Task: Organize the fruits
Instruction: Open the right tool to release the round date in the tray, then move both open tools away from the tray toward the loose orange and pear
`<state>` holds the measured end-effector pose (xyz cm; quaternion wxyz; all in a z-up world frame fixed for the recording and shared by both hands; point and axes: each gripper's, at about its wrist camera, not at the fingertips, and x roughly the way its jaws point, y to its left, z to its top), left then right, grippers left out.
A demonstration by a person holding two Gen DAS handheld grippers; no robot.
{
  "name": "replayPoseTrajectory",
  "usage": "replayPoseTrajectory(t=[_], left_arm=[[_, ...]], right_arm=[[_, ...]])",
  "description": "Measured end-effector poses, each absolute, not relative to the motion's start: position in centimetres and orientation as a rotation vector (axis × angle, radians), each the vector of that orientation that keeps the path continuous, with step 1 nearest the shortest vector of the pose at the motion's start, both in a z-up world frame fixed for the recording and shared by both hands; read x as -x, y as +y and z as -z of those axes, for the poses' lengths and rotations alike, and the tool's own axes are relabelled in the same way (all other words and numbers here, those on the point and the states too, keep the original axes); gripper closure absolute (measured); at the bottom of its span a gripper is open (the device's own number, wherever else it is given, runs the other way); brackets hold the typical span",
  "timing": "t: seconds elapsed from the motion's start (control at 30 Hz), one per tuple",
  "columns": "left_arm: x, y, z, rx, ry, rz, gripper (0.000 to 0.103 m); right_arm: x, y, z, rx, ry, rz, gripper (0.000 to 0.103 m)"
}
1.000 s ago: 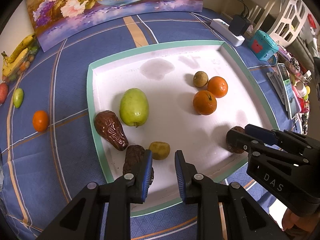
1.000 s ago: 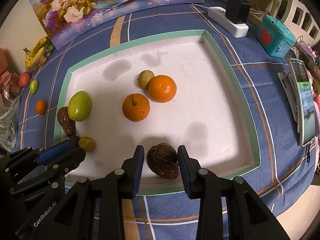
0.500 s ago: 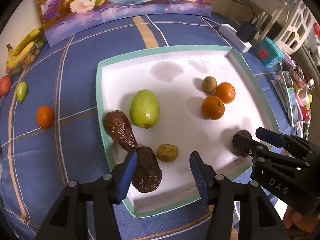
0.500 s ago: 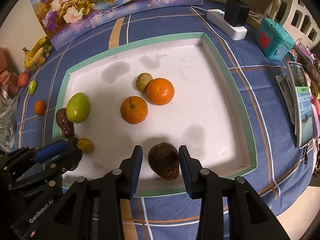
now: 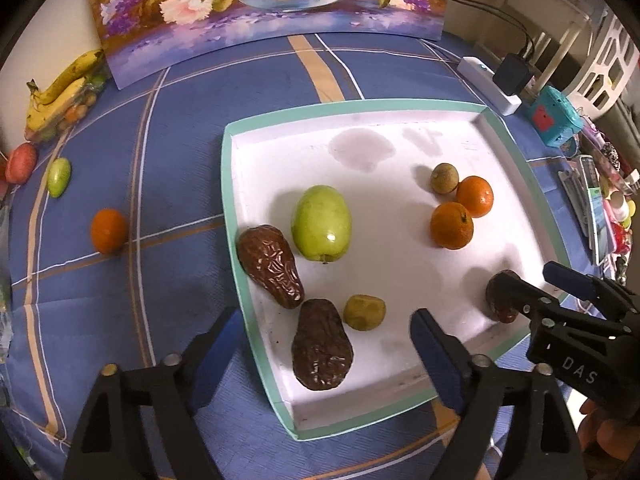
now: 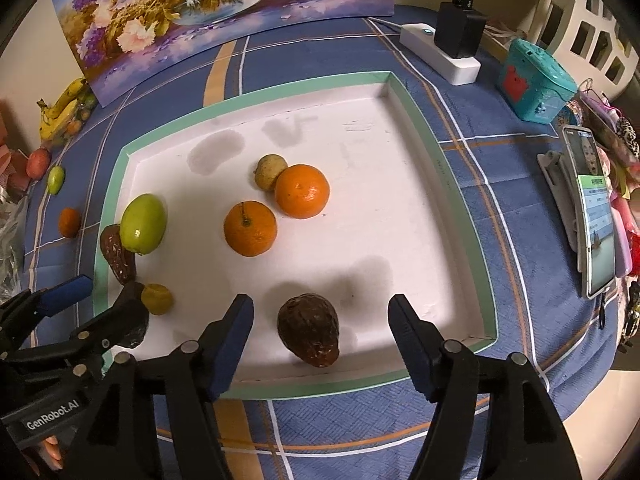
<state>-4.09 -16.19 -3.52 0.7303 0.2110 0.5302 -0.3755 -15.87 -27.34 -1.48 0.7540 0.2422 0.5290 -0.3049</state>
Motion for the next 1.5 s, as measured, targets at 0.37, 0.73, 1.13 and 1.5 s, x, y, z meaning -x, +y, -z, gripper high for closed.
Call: replayPoseTrajectory(t=[0.37, 0.73, 1.13, 1.5], left_arm=[[3.2, -15.5, 3.8, -0.465, 1.153, 0.785, 0.000], [1.9, -14.6, 4.3, -0.469, 1.147, 0.713, 0.000], [1.4, -14.0, 4.0, -0.472, 1.129, 0.704, 0.000], [0.5, -13.2, 3.8, -0.447, 1.144, 0.712, 0.000]], right_arm=[[16.2, -27.4, 1.5, -0.514, 1.146, 0.692, 0.014], [16.6, -27.3, 1.4, -0.492, 1.124, 0.715, 0.006], [16.6, -27.2, 0.5, -0.483, 1.050, 0.718, 0.006], [15.8, -26.7, 0.3, -0.474, 1.043, 0.685, 0.006]])
